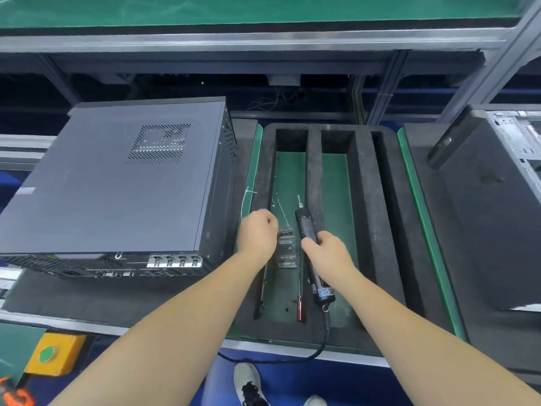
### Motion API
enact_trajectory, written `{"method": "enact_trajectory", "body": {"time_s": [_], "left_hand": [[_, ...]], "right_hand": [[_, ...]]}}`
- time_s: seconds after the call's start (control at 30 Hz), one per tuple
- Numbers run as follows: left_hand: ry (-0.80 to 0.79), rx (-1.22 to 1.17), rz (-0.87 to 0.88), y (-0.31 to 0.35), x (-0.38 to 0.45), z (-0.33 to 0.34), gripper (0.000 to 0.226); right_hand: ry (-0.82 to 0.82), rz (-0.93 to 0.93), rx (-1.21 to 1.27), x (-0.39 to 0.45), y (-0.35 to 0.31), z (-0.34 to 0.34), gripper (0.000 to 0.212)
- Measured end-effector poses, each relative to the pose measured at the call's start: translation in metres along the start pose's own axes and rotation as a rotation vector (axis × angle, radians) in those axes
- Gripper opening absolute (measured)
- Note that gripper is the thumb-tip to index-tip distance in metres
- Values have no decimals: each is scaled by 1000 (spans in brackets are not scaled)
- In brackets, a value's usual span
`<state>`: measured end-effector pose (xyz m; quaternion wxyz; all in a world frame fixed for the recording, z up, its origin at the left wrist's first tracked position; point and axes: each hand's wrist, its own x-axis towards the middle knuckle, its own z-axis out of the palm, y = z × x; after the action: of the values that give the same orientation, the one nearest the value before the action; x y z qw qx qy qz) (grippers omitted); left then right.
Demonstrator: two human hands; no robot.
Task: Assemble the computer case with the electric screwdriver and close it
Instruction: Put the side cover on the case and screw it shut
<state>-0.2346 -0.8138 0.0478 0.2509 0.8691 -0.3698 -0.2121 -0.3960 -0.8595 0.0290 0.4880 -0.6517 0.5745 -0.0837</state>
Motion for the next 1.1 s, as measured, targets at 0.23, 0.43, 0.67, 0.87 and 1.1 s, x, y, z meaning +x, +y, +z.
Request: {"method": "enact_trajectory", "body": {"time_s": [0.23,0.43,0.67,0.87,1.1], "left_hand": [[-209,274,214,8,33,10,30],[-418,759,496,-6,9,5,17],[-460,1146,609,-21,-21,14,13],[-487,1215,685,-22,-24,17,9],[-607,1195,732,-24,-20,33,10]], "right_hand": [[31,-5,84,6,5,0,29],[-44,36,128,6,0,-5,26],[-268,148,396,4,-6,-21,21],[-369,164,372,1,-10,-30,17],[-355,187,394,0,-11,-29,20]]}}
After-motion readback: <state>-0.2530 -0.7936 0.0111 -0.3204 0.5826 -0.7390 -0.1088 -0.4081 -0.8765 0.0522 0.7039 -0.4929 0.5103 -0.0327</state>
